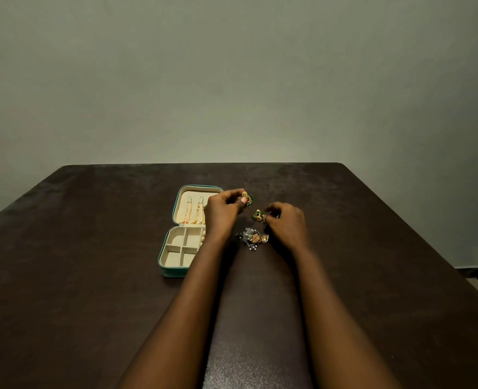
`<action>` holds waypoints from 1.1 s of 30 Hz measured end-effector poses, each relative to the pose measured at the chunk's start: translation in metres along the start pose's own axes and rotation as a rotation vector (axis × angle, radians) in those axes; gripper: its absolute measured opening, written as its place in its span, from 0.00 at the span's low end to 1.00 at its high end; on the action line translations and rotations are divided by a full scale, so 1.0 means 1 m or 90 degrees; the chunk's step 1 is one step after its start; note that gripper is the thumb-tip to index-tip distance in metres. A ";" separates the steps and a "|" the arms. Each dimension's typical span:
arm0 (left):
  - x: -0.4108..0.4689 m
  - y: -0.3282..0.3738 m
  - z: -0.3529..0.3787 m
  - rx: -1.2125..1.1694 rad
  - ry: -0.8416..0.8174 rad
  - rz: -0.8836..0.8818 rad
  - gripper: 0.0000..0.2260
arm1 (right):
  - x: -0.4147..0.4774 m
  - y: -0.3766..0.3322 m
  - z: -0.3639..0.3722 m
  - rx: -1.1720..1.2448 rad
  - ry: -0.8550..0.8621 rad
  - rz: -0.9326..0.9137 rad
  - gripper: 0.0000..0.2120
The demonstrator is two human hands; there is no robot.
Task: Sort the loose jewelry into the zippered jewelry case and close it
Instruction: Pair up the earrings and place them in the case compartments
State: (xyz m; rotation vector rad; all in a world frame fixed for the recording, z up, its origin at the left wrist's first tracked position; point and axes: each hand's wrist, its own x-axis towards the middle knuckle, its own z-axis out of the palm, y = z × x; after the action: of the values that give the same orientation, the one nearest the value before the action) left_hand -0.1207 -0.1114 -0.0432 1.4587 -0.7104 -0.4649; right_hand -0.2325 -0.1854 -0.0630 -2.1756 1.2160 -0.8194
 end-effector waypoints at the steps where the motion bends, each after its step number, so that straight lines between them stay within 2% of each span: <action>1: 0.000 0.001 0.000 -0.010 0.000 -0.008 0.11 | 0.000 0.001 -0.001 -0.004 0.005 0.001 0.11; 11: -0.004 0.006 -0.002 -0.057 -0.024 -0.043 0.08 | 0.005 -0.001 0.003 0.051 0.080 -0.011 0.07; 13: -0.004 0.006 -0.003 -0.065 -0.028 -0.049 0.08 | 0.006 -0.003 0.001 0.092 0.097 -0.006 0.07; 17: -0.004 0.008 -0.003 -0.116 -0.035 -0.068 0.08 | 0.009 -0.002 -0.006 0.248 0.127 0.078 0.08; 19: -0.004 0.008 -0.004 -0.145 -0.040 -0.079 0.08 | 0.010 0.000 -0.009 0.256 0.111 0.090 0.08; 23: -0.005 0.008 -0.004 -0.164 -0.058 -0.106 0.08 | 0.012 -0.004 -0.014 0.193 -0.053 0.059 0.08; 27: -0.005 0.010 -0.003 -0.223 -0.061 -0.131 0.08 | 0.017 -0.009 -0.011 -0.003 -0.163 0.005 0.07; 29: -0.004 0.010 -0.003 -0.256 -0.057 -0.144 0.10 | 0.017 -0.014 -0.008 -0.048 -0.180 -0.010 0.07; 33: -0.003 0.011 -0.005 -0.264 -0.060 -0.149 0.10 | 0.017 -0.020 -0.003 -0.105 -0.148 -0.040 0.05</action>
State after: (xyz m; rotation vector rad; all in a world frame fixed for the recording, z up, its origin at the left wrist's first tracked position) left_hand -0.1212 -0.1047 -0.0332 1.1357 -0.4810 -0.8151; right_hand -0.2159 -0.1909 -0.0431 -2.3743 1.1376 -0.4865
